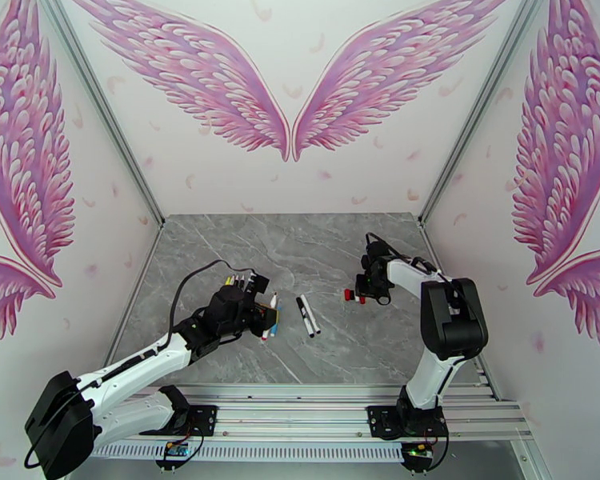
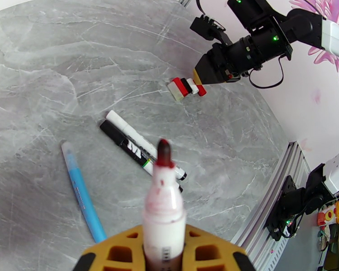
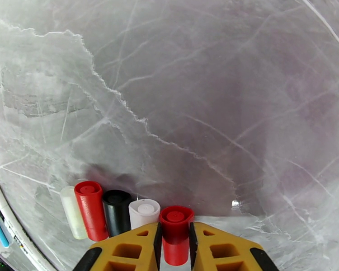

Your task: Open the pen caps

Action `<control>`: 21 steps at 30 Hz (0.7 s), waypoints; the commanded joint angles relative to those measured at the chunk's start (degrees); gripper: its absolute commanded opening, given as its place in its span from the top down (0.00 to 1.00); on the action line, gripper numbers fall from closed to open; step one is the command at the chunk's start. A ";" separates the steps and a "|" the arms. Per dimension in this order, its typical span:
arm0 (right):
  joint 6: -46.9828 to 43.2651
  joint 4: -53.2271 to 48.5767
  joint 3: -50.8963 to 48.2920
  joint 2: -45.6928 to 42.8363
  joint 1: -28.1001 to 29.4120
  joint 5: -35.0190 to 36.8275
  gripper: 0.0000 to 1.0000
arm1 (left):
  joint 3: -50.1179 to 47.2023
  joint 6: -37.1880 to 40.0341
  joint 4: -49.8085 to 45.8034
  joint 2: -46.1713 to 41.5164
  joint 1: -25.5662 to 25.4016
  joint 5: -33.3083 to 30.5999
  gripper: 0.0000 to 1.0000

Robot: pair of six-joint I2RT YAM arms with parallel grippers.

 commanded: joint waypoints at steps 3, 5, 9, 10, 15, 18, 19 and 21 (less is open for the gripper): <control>0.76 1.80 1.24 0.81 -0.47 -0.87 0.76 | -1.12 -0.38 0.80 0.18 0.03 0.37 1.00; 1.01 2.14 1.35 0.88 -0.47 -0.71 0.76 | -1.07 -0.46 0.80 0.26 0.05 0.41 1.00; 1.28 2.51 1.48 0.82 -0.47 -1.39 0.76 | -1.11 -0.56 0.65 0.26 0.08 0.45 1.00; 1.33 2.43 1.47 0.81 -0.47 -1.64 0.75 | -1.09 -0.56 0.64 0.26 0.04 0.39 1.00; 1.77 2.52 0.63 -1.28 -0.48 -1.85 0.71 | -0.94 -0.87 0.09 0.63 0.01 -0.22 1.00; 2.04 2.52 -0.13 -3.29 -0.38 -1.58 0.70 | 0.02 -1.00 -2.20 1.33 -0.01 -1.90 1.00; 2.25 2.60 -0.54 -4.25 -0.38 -1.38 0.70 | 0.65 -1.15 -3.28 1.58 -0.06 -2.58 1.00; 2.73 3.03 -1.59 -6.28 -0.30 -1.40 0.70 | 1.52 -1.23 -5.11 1.77 -0.03 -4.22 1.00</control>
